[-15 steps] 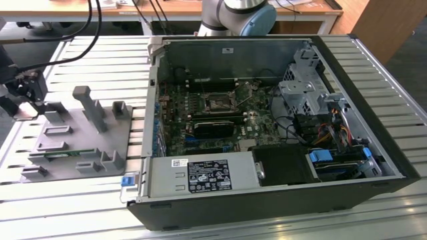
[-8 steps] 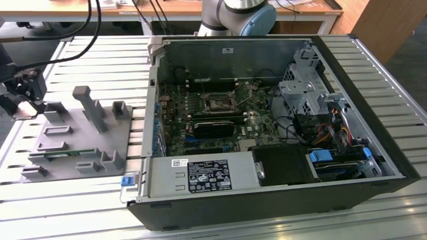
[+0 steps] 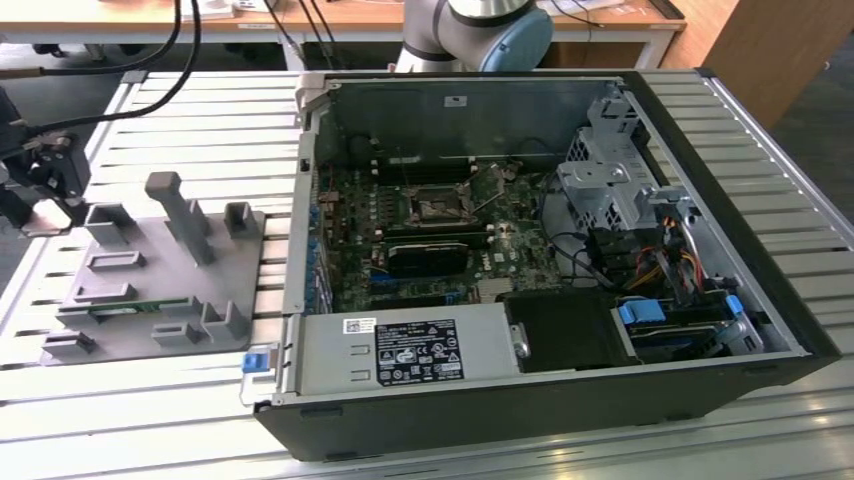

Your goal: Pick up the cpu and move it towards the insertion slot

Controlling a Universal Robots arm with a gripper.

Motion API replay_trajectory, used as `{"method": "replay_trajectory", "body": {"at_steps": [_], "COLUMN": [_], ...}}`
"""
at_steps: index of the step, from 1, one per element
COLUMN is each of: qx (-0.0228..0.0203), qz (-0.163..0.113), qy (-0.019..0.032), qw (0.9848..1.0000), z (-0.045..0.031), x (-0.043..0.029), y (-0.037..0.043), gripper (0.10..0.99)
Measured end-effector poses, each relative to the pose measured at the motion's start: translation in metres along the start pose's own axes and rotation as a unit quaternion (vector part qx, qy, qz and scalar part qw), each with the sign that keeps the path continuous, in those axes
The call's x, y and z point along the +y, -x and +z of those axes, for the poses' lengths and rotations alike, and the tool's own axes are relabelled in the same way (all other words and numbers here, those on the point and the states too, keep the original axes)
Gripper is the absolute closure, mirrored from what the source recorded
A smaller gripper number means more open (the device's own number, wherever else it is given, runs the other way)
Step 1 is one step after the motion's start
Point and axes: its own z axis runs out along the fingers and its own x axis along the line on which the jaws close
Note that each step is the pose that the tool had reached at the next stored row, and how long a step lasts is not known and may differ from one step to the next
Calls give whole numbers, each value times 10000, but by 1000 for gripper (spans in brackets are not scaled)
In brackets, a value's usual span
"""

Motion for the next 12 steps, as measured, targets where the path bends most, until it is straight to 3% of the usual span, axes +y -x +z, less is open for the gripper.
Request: {"method": "replay_trajectory", "body": {"at_steps": [12], "qx": [0], "qz": [0], "qy": [0], "qw": [10000], "z": [-82], "x": [5], "y": [0], "gripper": [541]}}
